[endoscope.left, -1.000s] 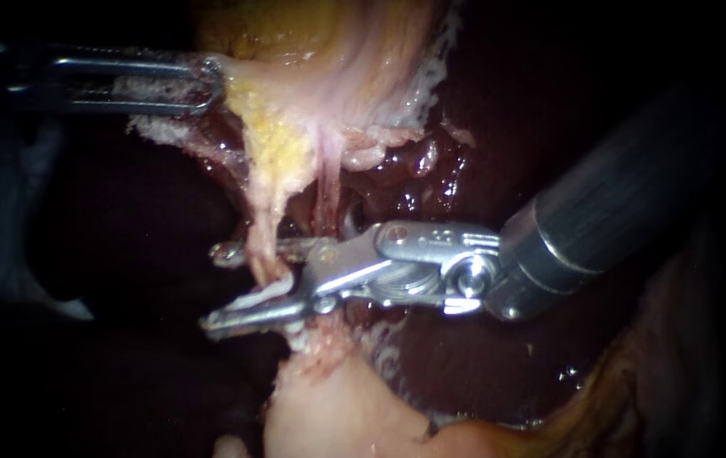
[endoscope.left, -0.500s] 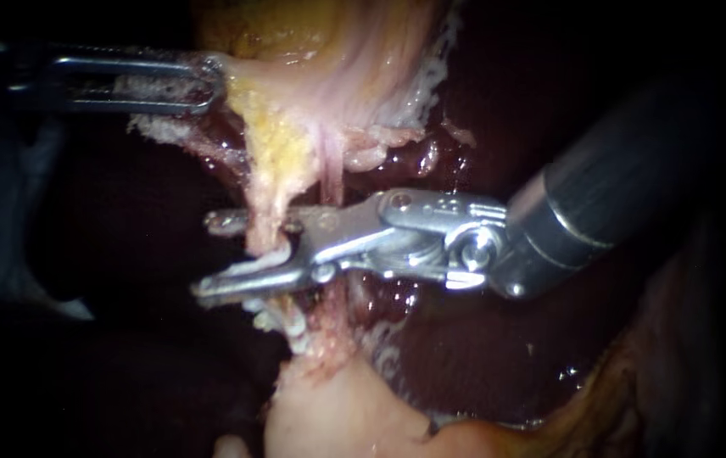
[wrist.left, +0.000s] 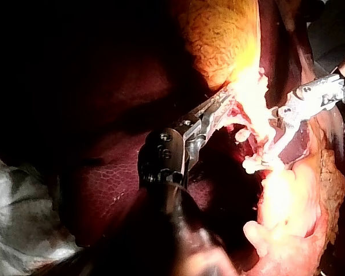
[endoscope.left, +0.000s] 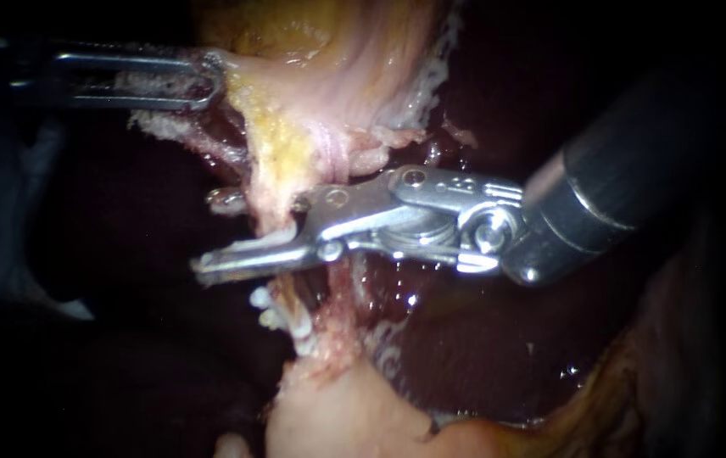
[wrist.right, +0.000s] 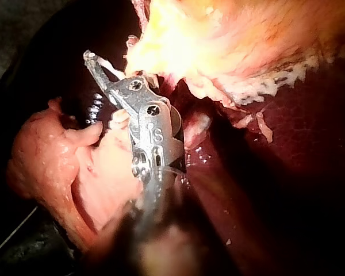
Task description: Clipping third clip left tube
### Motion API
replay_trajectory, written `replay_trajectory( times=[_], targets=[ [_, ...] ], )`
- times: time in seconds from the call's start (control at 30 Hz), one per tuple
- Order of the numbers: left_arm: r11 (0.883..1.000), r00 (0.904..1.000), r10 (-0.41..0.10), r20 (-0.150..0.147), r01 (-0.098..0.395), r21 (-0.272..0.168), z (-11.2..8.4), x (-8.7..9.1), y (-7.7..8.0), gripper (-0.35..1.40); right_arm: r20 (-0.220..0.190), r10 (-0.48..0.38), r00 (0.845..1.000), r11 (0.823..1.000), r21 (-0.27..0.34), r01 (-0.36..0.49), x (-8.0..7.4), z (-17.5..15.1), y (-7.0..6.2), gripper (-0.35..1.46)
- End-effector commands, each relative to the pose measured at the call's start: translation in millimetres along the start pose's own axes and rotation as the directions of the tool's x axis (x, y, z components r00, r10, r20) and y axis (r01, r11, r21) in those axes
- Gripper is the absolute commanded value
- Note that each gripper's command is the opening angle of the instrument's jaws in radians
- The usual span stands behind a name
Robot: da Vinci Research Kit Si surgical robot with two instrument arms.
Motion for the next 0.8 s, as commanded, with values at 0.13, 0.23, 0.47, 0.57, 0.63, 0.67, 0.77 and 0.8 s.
replay_trajectory(
  times=[0.13,0.23,0.47,0.57,0.63,0.67,0.77,0.8],
  targets=[
    [1.0,1.0,0.0,0.001,0.0,-0.002,0.0,0.0,-0.1,-0.35,-0.022,0.005,1.0,1.0,0.018,-0.005,2.1,-1.1,-1.1,0.49],
    [1.0,1.0,0.001,0.001,-0.001,-0.002,0.0,0.0,-0.2,-0.35,-0.039,0.01,0.999,1.0,0.023,-0.009,3.1,-1.6,-1.5,0.49],
    [1.0,1.0,0.001,0.001,-0.001,-0.002,0.0,0.0,-0.2,-0.35,-0.042,0.011,0.999,1.0,0.028,-0.01,3.2,-1.6,-1.8,0.46],
    [1.0,1.0,0.001,0.001,-0.001,-0.002,0.0,0.0,-0.2,-0.35,-0.042,0.011,0.999,1.0,0.028,-0.009,3.1,-1.7,-1.7,0.44],
    [1.0,1.0,0.001,0.001,-0.001,-0.002,0.0,0.0,-0.2,-0.35,-0.041,0.011,0.999,1.0,0.028,-0.009,3.1,-1.7,-1.7,0.4],
    [1.0,1.0,0.001,0.001,-0.001,-0.002,0.0,0.0,-0.2,-0.35,-0.041,0.011,0.999,1.0,0.028,-0.009,3.1,-1.7,-1.7,0.38],
    [1.0,1.0,0.001,0.001,-0.001,-0.002,0.0,0.0,-0.2,-0.35,-0.044,0.01,0.999,1.0,0.028,-0.009,3.1,-1.8,-1.7,0.27],
    [1.0,1.0,0.001,0.001,-0.001,-0.002,0.0,0.0,-0.2,-0.35,-0.044,0.01,0.999,1.0,0.028,-0.009,3.1,-1.8,-1.7,0.25]
  ],
)
